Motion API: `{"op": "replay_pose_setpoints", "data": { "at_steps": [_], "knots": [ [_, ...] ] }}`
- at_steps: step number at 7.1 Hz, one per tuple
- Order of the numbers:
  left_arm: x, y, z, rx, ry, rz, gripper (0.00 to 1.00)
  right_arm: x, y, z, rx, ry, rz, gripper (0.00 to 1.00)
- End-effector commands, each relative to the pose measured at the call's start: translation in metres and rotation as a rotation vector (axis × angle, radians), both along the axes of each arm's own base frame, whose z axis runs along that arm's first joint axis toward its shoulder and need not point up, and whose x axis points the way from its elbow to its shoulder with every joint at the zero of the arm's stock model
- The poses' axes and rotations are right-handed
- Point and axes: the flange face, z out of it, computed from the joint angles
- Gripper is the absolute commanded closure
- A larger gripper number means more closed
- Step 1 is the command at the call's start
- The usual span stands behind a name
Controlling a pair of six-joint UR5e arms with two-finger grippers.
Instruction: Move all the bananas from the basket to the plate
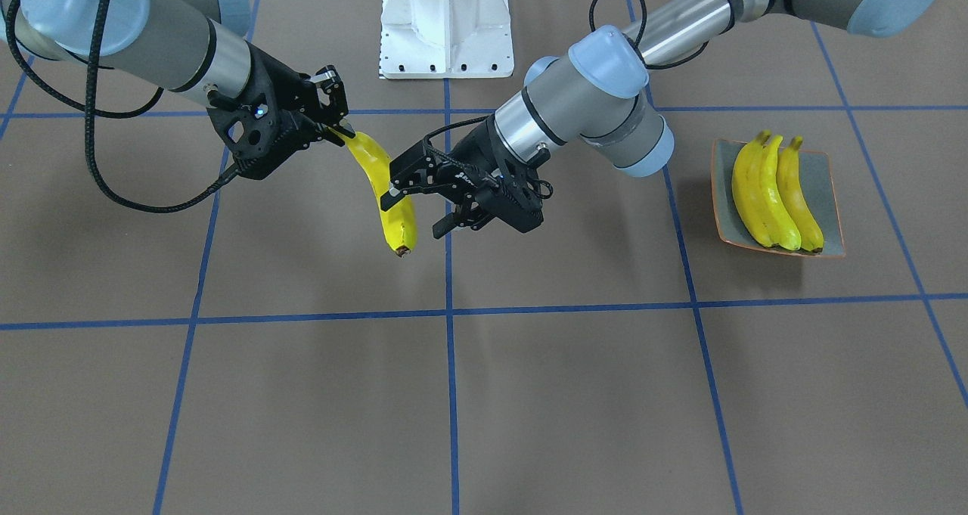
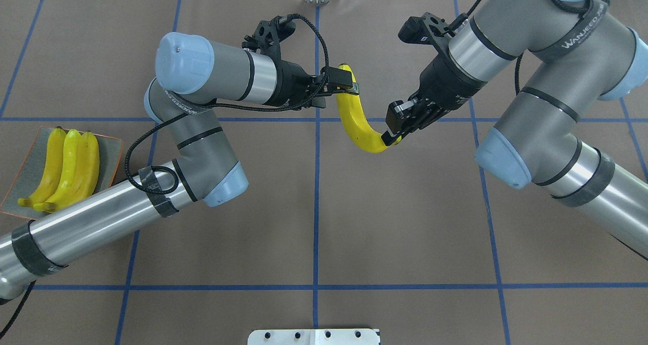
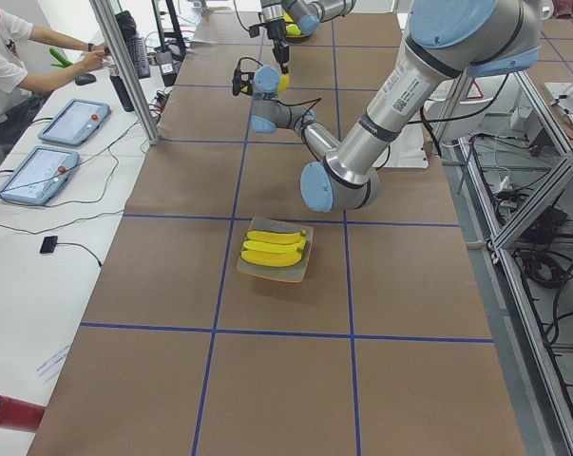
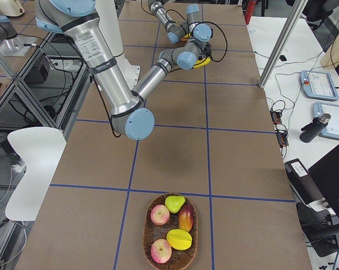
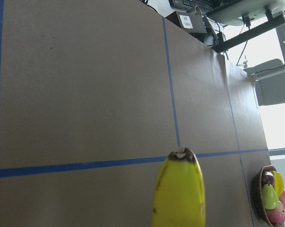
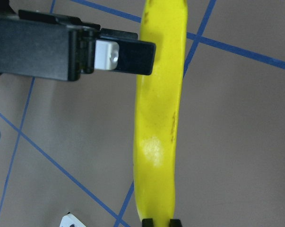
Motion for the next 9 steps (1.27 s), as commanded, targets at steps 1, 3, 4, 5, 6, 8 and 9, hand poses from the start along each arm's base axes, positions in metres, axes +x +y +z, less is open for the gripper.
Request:
{"op": "replay_pose_setpoints", "data": {
  "at_steps": [1,3,4,5,6,8,9],
  "knots": [
    [0.005,0.005,-0.004,0.005,0.006,0.009,0.13,0.0,0.0,0.0,0.0,-0.002,-0.002,1.0],
    [0.009,0.009,-0.006,0.004,0.008,0.017,0.91,0.0,0.0,0.0,0.0,-0.002,-0.002,1.0],
    [0.012,0.012,-0.005,0.003,0.006,0.023,1.0,0.0,0.0,-0.002,0.001,-0.004,-0.004,1.0],
    [0.013,0.013,-0.005,0.003,0.006,0.025,1.0,0.001,0.001,-0.001,0.0,-0.006,-0.005,1.0],
    [0.013,0.014,-0.005,0.002,0.007,0.026,1.0,0.001,0.001,-0.002,0.009,-0.011,-0.004,0.65],
    [0.012,0.014,-0.005,-0.005,0.005,0.027,1.0,0.01,0.0,-0.002,0.05,-0.053,0.015,0.0],
    [0.007,0.01,0.0,-0.007,0.002,0.02,1.0,0.026,-0.009,-0.004,0.018,-0.054,0.061,0.0]
  ]
}}
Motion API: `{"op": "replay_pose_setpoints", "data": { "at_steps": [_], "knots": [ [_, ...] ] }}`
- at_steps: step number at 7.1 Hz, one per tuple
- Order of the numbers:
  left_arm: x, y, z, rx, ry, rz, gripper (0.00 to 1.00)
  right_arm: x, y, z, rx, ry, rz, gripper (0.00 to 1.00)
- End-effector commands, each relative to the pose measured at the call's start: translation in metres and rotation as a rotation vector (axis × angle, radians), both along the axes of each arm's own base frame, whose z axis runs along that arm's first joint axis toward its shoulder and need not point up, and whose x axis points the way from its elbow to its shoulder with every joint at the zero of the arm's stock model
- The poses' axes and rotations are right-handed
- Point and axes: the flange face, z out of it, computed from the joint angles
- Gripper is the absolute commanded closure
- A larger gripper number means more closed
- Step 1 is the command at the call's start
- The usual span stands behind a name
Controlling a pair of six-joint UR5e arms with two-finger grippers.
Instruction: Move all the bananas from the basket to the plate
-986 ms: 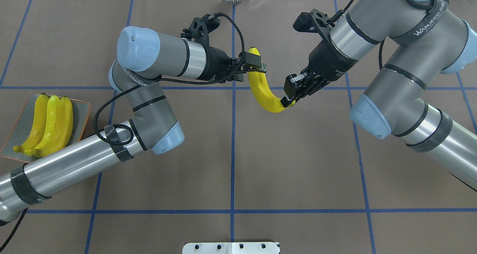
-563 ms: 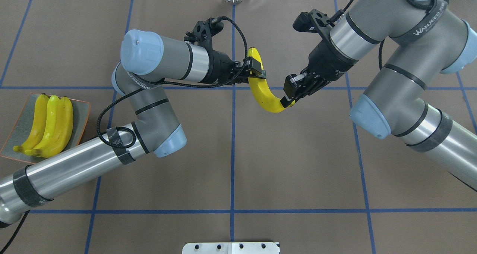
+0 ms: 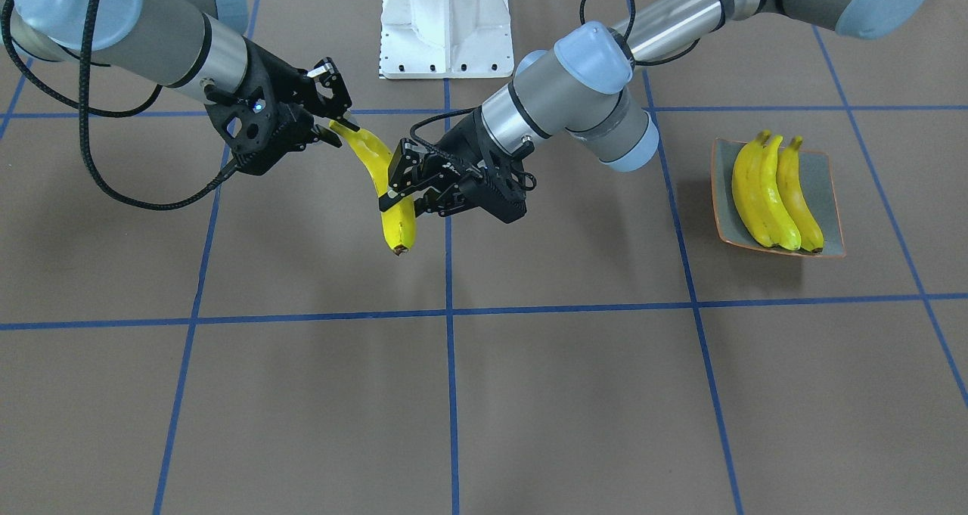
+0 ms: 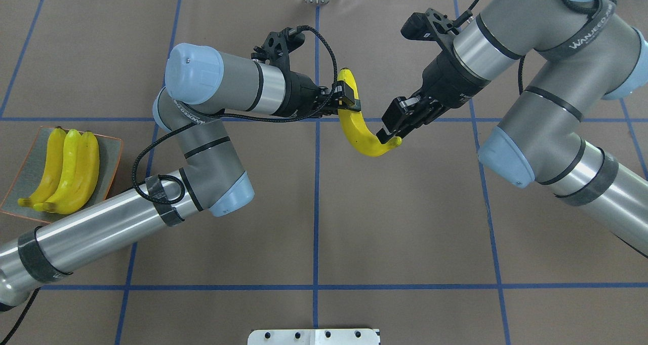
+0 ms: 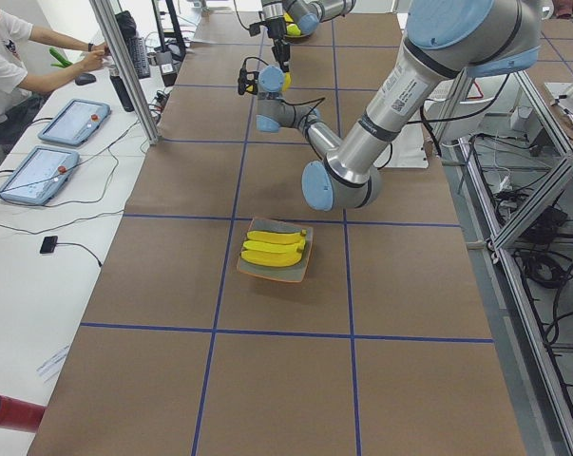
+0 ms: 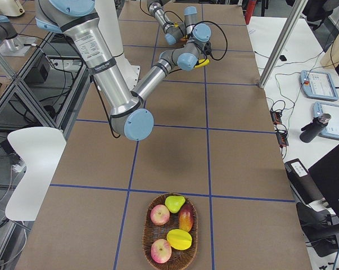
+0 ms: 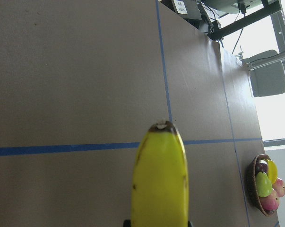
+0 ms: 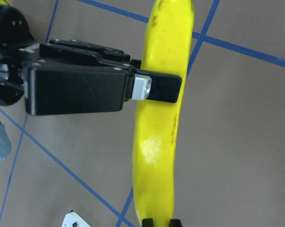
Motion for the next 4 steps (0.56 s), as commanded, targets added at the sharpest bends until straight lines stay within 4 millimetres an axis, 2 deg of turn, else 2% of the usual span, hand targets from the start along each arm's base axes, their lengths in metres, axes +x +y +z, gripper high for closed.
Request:
{"op": "replay_pose_setpoints", "data": {
  "at_steps": [1,2,3,4],
  "knots": [
    [-0.039,-0.027,0.032,-0.027,-0.048,0.012,1.0,0.037,-0.019,0.009,-0.026,-0.005,0.083,0.0],
    [-0.089,-0.058,0.062,-0.068,-0.102,0.079,1.0,0.047,-0.025,0.03,-0.041,0.025,0.123,0.0],
    [-0.133,-0.073,0.102,-0.106,-0.13,0.096,1.0,0.051,-0.031,0.051,-0.041,0.07,0.183,0.0],
    [-0.181,-0.079,0.144,-0.104,-0.163,0.131,1.0,0.052,-0.037,0.063,-0.032,0.111,0.248,0.0]
  ]
}}
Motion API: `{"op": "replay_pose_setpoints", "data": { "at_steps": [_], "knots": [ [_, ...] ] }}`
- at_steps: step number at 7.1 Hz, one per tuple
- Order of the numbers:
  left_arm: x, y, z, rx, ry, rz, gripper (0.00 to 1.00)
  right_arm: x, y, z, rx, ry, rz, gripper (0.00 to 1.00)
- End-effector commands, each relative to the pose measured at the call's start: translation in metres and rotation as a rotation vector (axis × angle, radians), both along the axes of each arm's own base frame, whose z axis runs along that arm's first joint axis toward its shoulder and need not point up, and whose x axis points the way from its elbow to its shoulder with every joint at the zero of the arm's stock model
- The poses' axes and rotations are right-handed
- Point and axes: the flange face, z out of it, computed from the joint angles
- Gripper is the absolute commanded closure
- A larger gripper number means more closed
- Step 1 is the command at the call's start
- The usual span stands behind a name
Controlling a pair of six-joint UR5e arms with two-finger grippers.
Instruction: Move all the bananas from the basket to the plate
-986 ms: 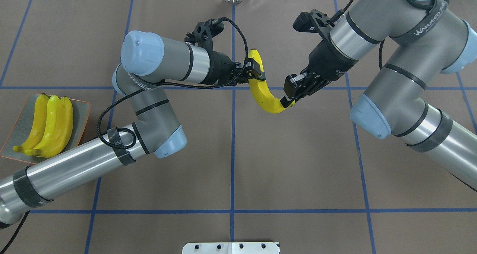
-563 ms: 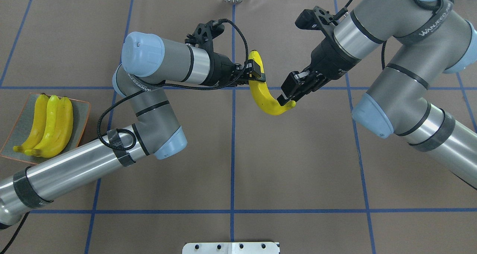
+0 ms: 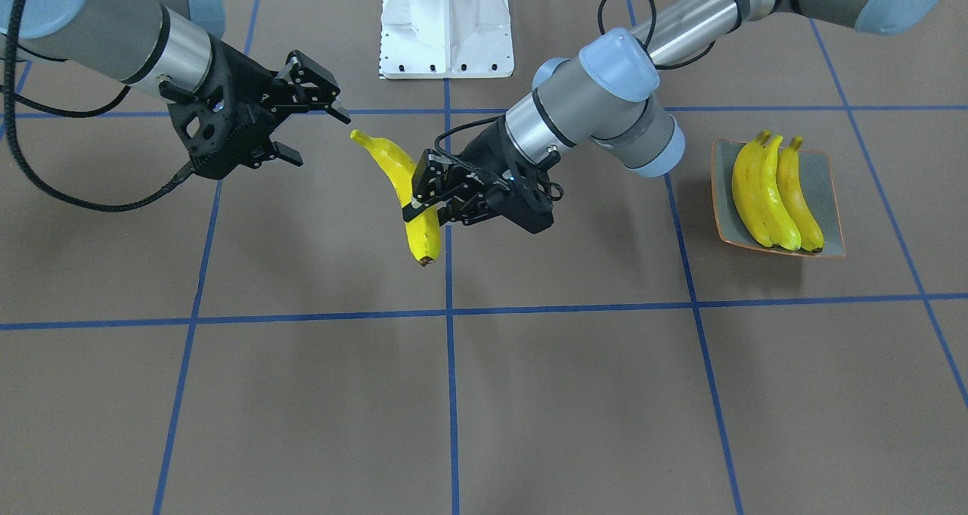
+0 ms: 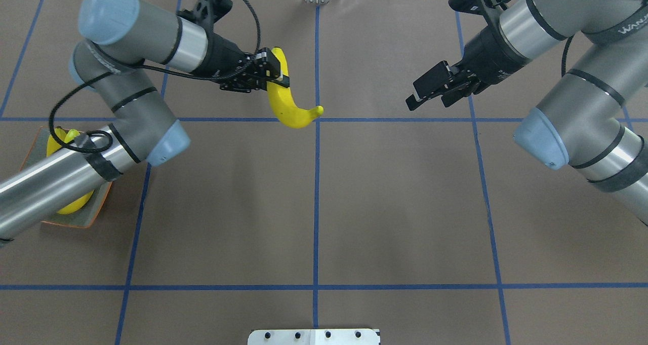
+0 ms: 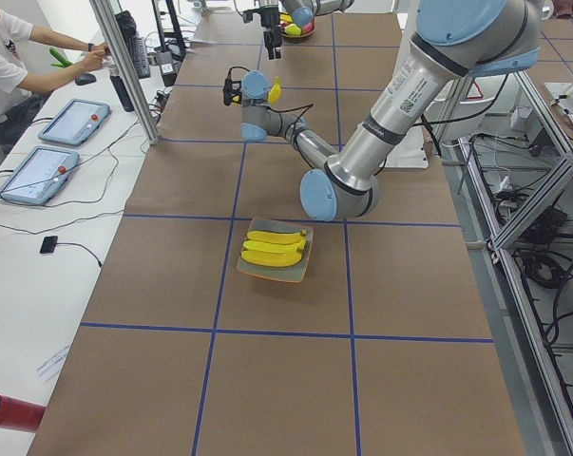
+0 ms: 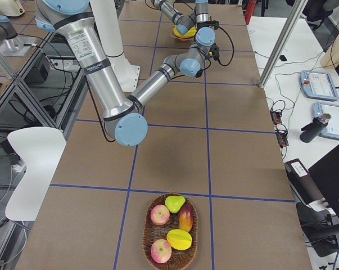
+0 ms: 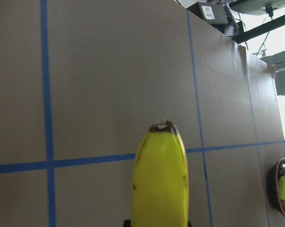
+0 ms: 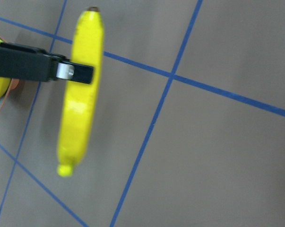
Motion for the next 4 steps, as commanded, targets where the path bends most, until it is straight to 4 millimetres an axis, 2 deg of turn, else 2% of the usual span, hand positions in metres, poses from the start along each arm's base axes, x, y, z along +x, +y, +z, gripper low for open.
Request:
{"op": "replay_pose_setpoints", "data": {
  "at_steps": [1,2,3,4],
  "knots": [
    [-0.114,-0.014,0.092,0.018,-0.061,0.091,1.0,0.005,-0.012,0.031,0.006,0.088,0.118,0.0],
    [-0.152,-0.008,0.139,0.051,-0.084,0.128,1.0,0.006,-0.013,0.036,0.004,0.099,0.129,0.0],
    [-0.163,0.011,0.188,0.104,-0.11,0.178,1.0,0.006,-0.013,0.039,-0.001,0.104,0.132,0.0],
    [-0.163,0.017,0.206,0.104,-0.123,0.189,1.0,0.006,-0.012,0.044,-0.003,0.113,0.136,0.0]
  ]
}}
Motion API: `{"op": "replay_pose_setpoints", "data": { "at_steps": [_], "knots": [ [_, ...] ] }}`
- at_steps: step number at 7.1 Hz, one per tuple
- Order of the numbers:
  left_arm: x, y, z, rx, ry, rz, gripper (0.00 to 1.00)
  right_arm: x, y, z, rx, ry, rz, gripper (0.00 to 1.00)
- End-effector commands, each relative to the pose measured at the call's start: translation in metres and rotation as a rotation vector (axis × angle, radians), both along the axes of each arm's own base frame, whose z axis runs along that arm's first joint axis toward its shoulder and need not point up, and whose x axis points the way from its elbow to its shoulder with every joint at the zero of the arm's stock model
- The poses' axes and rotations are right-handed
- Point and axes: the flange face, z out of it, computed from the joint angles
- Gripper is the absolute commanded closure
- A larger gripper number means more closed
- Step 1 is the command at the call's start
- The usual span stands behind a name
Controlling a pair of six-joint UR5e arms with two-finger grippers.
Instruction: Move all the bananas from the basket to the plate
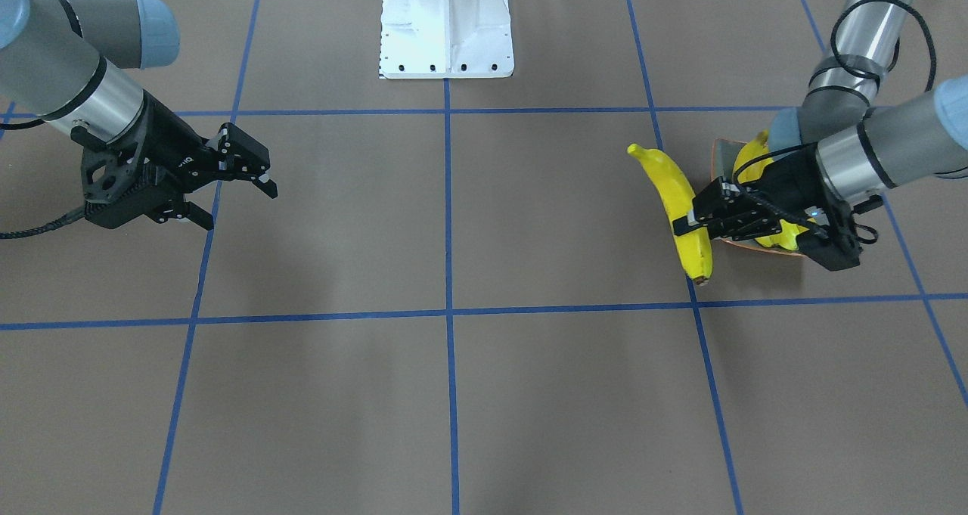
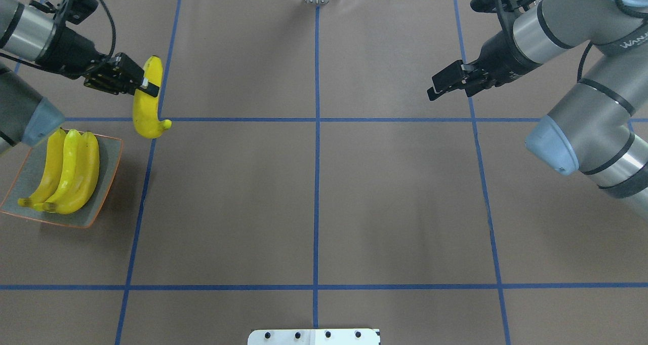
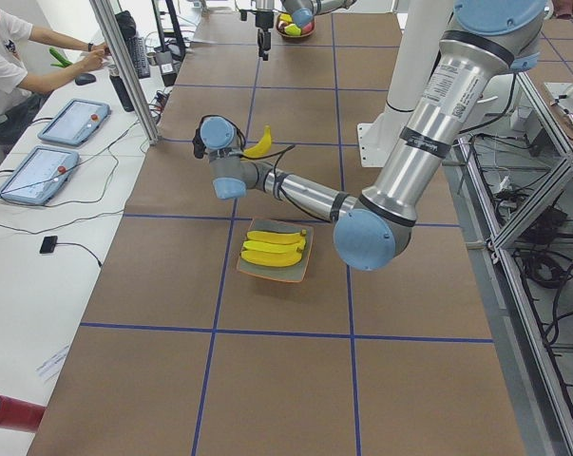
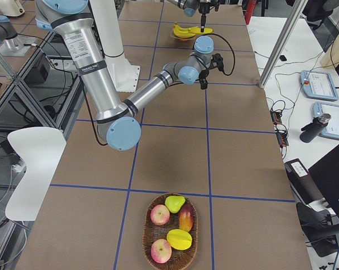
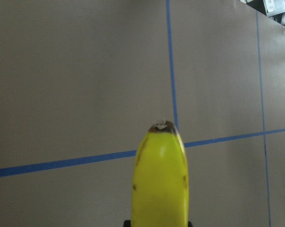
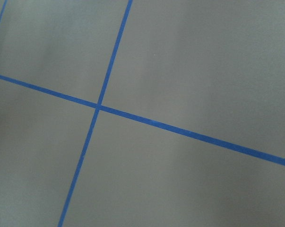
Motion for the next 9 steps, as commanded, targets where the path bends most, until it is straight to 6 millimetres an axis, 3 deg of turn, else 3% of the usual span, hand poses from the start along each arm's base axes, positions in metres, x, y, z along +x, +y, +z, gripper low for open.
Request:
{"op": "replay_pose_setpoints", "data": {
  "at_steps": [1,4,6,9],
  "knots": [
    [-0.014,0.01,0.048,0.045,-0.026,0.035,1.0,-0.001,0.0,0.007,-0.006,0.014,0.008,0.0],
    [-0.046,0.029,0.136,0.097,-0.08,0.055,1.0,-0.003,-0.003,0.013,-0.016,0.021,0.008,0.0],
    [-0.072,0.044,0.167,0.042,-0.092,0.041,1.0,-0.003,-0.003,0.014,-0.018,0.023,0.007,0.0],
    [-0.08,0.062,0.189,0.006,-0.108,0.042,1.0,-0.002,-0.004,0.015,-0.021,0.024,0.01,0.0]
  ]
}}
